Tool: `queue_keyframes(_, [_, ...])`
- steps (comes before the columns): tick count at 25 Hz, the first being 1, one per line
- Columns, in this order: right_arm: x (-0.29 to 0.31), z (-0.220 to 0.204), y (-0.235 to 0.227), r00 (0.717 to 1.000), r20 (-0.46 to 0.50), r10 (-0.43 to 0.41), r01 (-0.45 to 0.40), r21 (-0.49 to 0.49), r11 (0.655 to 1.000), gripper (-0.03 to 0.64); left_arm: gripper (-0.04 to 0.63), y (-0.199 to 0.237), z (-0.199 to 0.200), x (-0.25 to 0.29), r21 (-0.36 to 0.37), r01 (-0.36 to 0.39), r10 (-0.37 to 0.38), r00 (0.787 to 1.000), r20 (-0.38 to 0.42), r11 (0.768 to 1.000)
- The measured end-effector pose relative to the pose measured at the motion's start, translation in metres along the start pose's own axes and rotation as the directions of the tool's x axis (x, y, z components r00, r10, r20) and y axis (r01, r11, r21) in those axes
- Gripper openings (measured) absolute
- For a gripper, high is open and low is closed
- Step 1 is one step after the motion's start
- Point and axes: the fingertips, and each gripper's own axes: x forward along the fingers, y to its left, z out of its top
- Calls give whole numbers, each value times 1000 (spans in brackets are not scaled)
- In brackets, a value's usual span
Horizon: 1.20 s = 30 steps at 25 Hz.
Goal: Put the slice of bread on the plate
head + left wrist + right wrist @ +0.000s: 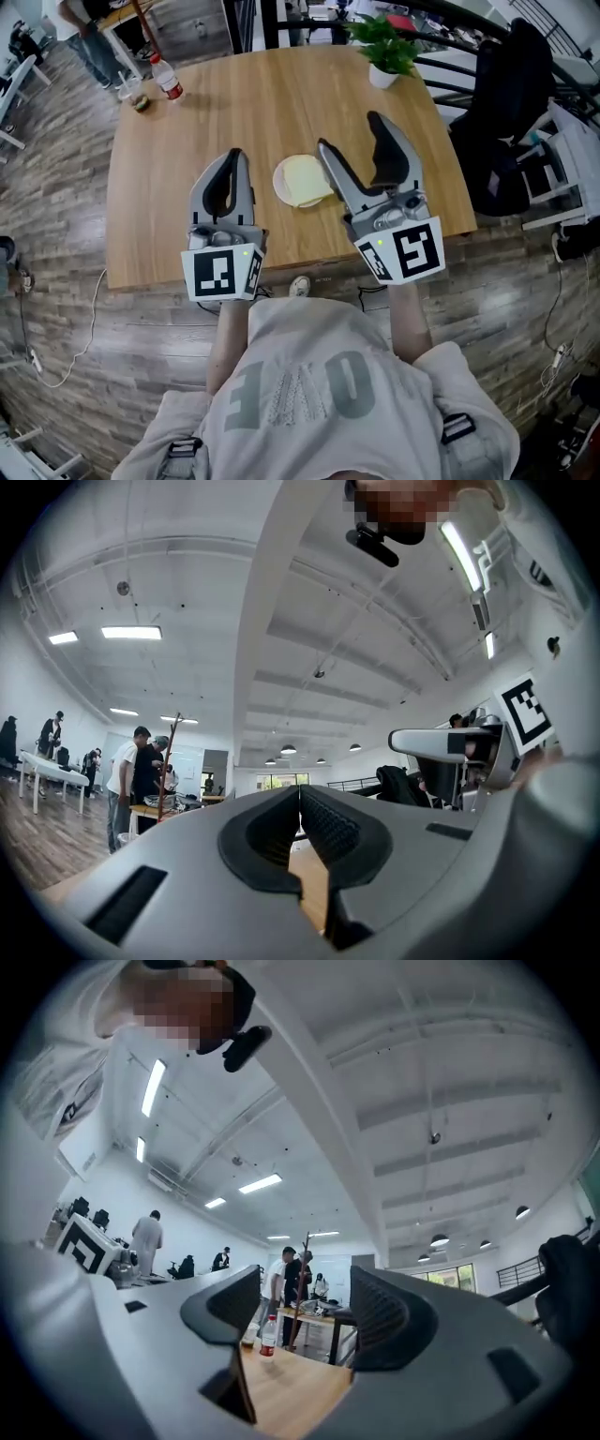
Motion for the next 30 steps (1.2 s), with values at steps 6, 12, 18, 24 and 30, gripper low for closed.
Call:
queue_keyframes(6, [-27,-23,-21,983,-72,-168,176,132,975,18,9,-7,13,-1,30,5,-6,1000,31,1000])
queue_keyframes(12, [-41,-66,-34,931,-248,-269,301,100,948,17,9,-3,13,-4,33,-16,14,999,41,999])
queue_keyframes(18, [-39,-69,-24,935,-260,-240,262,54,963,17,9,-4,15,-5,33,-19,18,999,45,999])
queue_keyframes(24, [-37,-70,-21,937,-267,-225,247,51,968,17,9,-4,14,-5,30,-19,17,999,47,999])
queue_keyframes(30, [-35,-69,-23,938,-272,-216,235,38,971,17,9,-4,12,-3,34,-21,19,999,43,999])
